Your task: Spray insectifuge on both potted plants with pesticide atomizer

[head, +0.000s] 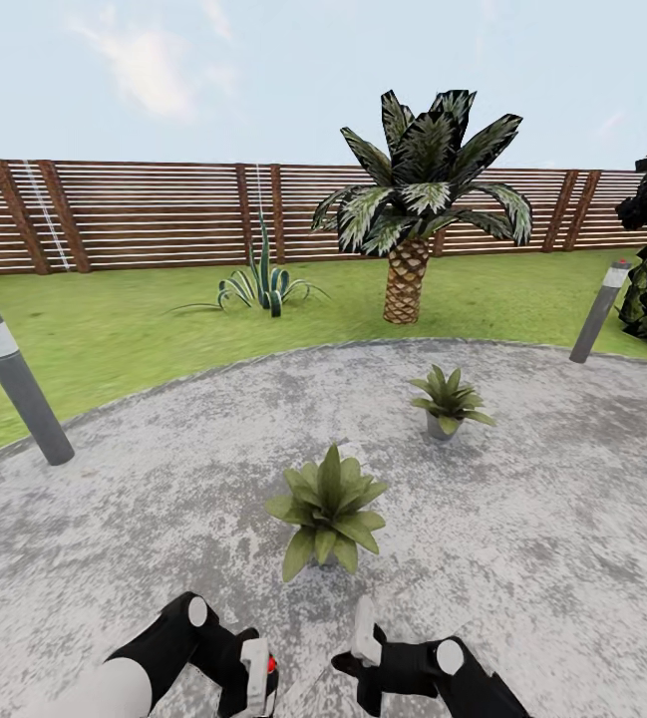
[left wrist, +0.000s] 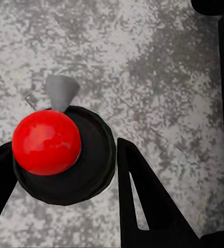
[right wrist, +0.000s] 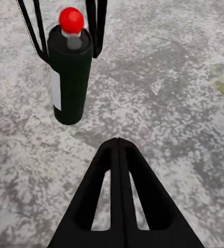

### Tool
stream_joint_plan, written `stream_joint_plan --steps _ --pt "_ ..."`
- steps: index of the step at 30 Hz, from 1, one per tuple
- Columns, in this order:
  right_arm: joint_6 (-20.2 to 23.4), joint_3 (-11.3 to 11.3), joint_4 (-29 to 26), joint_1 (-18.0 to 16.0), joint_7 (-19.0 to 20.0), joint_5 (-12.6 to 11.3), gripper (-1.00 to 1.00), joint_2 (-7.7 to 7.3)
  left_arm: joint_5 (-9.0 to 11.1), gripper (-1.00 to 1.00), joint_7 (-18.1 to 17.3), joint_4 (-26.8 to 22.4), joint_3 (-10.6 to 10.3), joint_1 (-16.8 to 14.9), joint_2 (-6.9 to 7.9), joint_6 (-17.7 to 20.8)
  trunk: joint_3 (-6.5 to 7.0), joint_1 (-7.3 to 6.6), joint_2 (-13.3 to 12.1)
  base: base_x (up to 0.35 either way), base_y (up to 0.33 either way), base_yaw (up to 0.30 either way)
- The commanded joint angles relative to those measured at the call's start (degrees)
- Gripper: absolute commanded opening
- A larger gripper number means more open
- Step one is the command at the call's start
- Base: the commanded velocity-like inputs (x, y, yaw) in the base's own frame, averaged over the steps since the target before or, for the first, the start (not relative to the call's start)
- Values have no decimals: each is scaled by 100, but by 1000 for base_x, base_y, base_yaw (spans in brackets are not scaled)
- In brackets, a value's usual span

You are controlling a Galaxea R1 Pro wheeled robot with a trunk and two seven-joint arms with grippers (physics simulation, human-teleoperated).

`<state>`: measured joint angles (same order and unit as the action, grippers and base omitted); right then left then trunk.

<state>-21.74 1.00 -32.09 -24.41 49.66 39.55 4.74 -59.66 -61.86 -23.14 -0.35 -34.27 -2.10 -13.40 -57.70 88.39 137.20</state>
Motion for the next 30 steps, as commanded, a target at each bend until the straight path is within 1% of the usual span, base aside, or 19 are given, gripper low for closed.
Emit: stream_joint_plan --steps 1,2,3,7,14,20,22,25,26,27,30 --pt "59 42 -41 -2 12 40 -100 4 -45 -100 0 -22 -11 -1 -34 -49 -5 -1 2 0 0 0" --pt "186 100 -119 -5 27 36 -100 39 -52 -100 15 -70 -23 -7 -136 -37 -5 -1 2 0 0 0" --pt "219 115 -143 -10 33 36 -100 90 -48 -100 24 -255 -20 -10 -185 -14 -5 -1 2 0 0 0" --pt "230 119 -153 -10 35 36 -100 155 -39 -100 33 -417 -9 -12 -200 14 -5 -1 2 0 0 0" --pt "231 120 -157 -11 29 36 -100 175 -4 -100 41 -450 7 14 -203 -4 -5 -1 2 0 0 0" --pt "231 120 -158 -9 26 36 -100 176 -20 -100 45 -401 6 55 -203 -38 -5 -1 2 0 0 0" --pt "231 120 -200 -11 26 34 -100 176 -30 -100 185 -363 3 78 -203 -47 -5 -1 2 0 0 0" --pt "231 120 -222 -11 26 28 -100 178 -9 -100 258 -354 7 82 -203 -42 -5 -1 2 0 0 0" --pt "231 120 -225 -11 26 28 -100 181 1 -100 361 -339 8 83 -203 -41 -5 -1 2 0 0 0" --pt "231 120 -226 -11 26 27 -100 183 8 -100 478 -296 6 81 -204 -45 -5 -1 2 0 0 0" --pt "231 120 -231 -11 26 27 -100 225 15 -100 599 -116 4 79 -206 -58 -5 -1 2 0 0 0"
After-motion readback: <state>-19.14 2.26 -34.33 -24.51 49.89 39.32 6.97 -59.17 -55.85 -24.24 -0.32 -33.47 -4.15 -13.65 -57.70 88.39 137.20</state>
